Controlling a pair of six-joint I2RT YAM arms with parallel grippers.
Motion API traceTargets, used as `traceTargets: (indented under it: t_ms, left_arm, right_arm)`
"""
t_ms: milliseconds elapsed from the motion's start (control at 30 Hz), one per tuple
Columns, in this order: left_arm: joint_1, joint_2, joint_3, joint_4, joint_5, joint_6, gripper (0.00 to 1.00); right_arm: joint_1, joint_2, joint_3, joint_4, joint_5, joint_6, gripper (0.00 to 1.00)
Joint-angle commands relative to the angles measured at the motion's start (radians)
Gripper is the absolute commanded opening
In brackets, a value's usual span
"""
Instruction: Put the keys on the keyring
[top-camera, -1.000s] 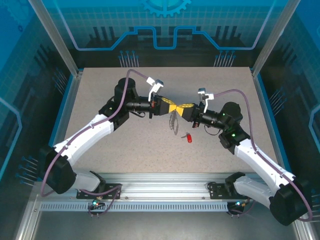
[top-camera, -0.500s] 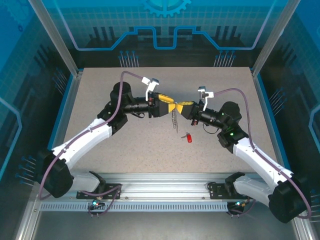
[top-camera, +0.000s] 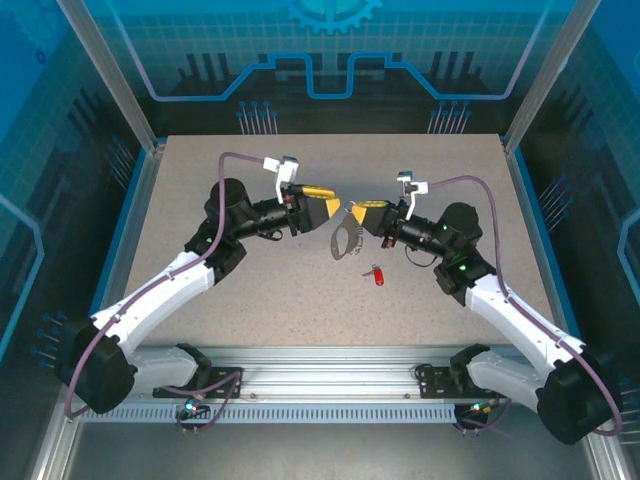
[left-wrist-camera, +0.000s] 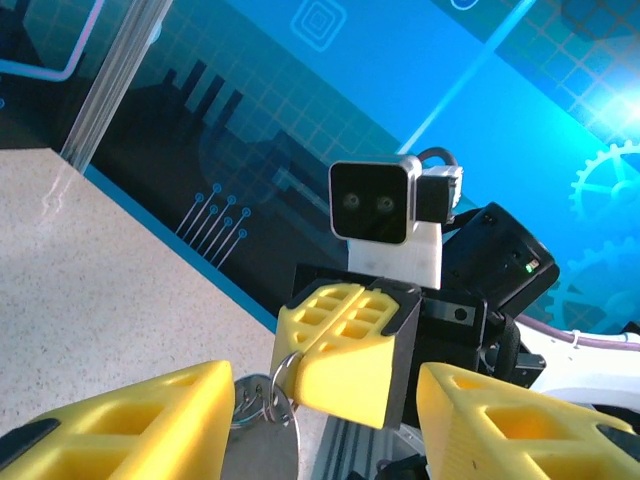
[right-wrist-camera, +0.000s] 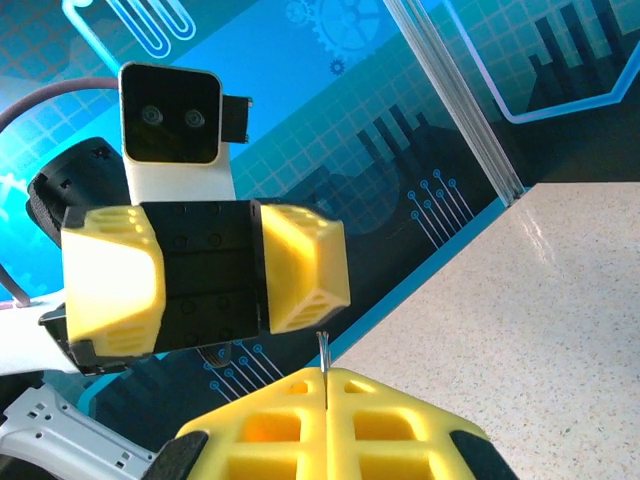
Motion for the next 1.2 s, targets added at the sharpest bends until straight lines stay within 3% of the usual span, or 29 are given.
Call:
traceTargets:
  t_ms: [0, 367, 733, 1167]
  left_arm:
    - [-0.002, 0.018, -0.019, 0.061, 0.011, -0.031, 0.51]
    - [-0.004, 0.068, -0.03, 0.135, 0.071, -0.074, 0.44]
    - [-0.009, 0.067, -0.07, 0.182, 0.082, -0.097, 0.43]
    - [-0.035, 0.095, -0.058, 0.223, 0.09, -0.108, 0.31]
  right_arm:
    - [0.015, 0.009, 0.009, 0.064, 0.011, 0.015, 0.0]
    - [0.028, 0.021, 0.027, 0.061, 0.018, 0.01, 0.0]
    - [0.026, 0.013, 0.026, 0.051, 0.04, 0.003, 0.0]
    - [0.023, 0.008, 0.024, 0.047, 0.04, 0.002, 0.0]
